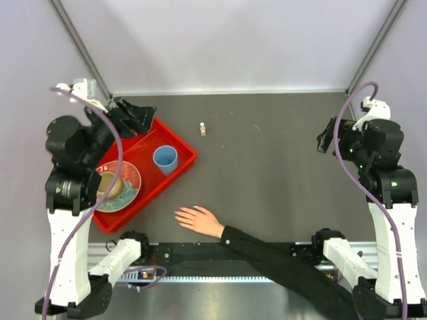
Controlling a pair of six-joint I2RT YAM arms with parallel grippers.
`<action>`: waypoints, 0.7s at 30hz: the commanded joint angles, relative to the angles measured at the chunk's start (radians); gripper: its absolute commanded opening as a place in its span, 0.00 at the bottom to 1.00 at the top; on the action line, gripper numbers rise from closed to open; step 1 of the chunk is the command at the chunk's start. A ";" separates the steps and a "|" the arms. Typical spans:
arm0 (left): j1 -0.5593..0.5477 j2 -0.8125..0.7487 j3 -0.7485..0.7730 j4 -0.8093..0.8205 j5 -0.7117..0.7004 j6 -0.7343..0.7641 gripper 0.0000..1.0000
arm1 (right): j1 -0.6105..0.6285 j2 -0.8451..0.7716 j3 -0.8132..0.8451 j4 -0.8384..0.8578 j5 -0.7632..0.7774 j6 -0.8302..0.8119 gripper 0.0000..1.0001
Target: Paint the nails
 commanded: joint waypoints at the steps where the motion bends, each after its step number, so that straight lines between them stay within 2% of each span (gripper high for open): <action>1: 0.006 0.075 -0.049 0.043 0.117 -0.028 0.93 | -0.008 0.012 -0.041 0.064 0.034 0.043 0.99; 4: 0.006 0.132 -0.074 0.057 0.160 -0.033 0.89 | -0.010 -0.001 -0.079 0.100 0.004 0.058 0.99; 7: 0.002 0.184 -0.086 0.058 0.145 -0.042 0.84 | -0.008 -0.022 -0.142 0.133 -0.036 0.061 0.99; 8: -0.015 0.198 -0.091 0.058 0.131 -0.042 0.83 | -0.008 -0.024 -0.156 0.159 -0.091 0.061 0.99; 10: -0.049 0.234 -0.095 0.057 0.075 -0.029 0.82 | -0.010 -0.011 -0.193 0.176 -0.120 0.076 0.99; 15: -0.248 0.336 -0.059 0.024 -0.180 0.016 0.79 | -0.008 0.054 -0.213 0.166 -0.133 0.159 0.99; 17: -0.297 0.368 -0.063 0.040 -0.215 0.014 0.77 | -0.007 0.077 -0.224 0.174 -0.105 0.217 0.99; 21: -0.322 0.380 -0.112 0.109 -0.231 0.004 0.79 | -0.008 0.110 -0.259 0.225 -0.183 0.196 0.99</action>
